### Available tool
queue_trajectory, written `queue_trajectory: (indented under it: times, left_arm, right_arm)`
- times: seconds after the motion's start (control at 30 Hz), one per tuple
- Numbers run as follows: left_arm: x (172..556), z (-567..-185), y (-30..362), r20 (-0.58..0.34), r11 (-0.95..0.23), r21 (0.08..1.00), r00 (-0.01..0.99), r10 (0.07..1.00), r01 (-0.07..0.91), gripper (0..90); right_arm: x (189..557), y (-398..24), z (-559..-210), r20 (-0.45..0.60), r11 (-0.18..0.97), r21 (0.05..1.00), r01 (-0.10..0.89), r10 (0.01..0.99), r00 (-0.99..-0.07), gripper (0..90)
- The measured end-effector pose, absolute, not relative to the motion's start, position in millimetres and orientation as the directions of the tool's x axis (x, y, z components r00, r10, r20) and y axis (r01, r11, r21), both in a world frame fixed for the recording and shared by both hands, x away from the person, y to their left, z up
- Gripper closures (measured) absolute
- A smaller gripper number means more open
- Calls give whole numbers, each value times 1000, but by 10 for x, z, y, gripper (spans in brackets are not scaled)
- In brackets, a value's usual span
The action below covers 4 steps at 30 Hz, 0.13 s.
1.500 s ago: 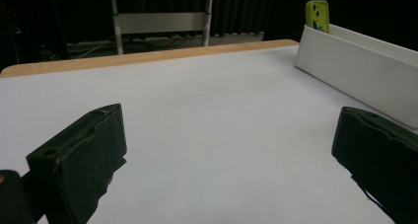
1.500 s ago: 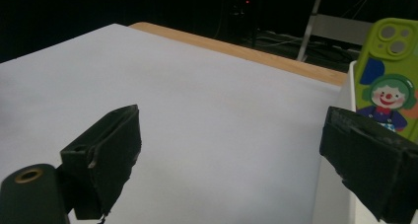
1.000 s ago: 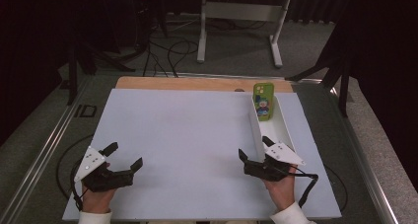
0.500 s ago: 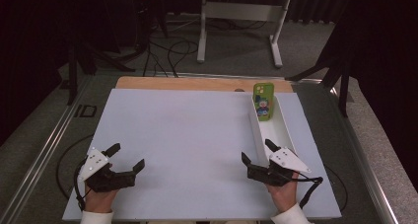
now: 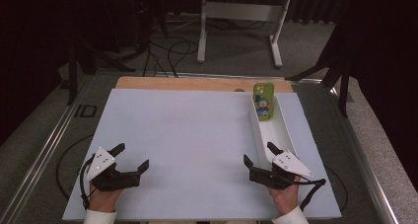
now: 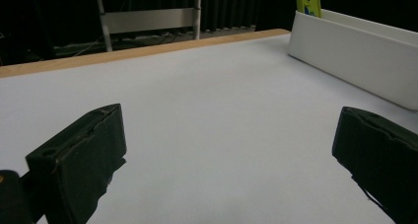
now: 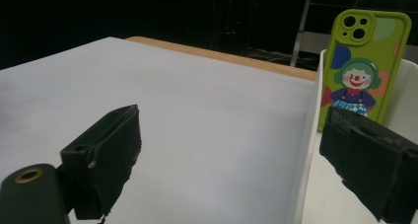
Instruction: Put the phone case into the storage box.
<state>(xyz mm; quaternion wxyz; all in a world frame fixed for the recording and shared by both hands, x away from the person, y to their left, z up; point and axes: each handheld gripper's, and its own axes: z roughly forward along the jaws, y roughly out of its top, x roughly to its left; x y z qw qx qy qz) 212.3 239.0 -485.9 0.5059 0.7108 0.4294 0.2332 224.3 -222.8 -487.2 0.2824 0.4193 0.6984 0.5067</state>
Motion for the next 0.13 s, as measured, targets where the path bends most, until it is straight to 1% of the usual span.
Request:
queue_trajectory:
  times: [0.13]
  left_arm:
    - [2130,-4862,2386,-104,-120,918,521,847,377,7]
  right_arm:
    - [2238,-2241,-4881,38,127,945,301,873,-486,90]
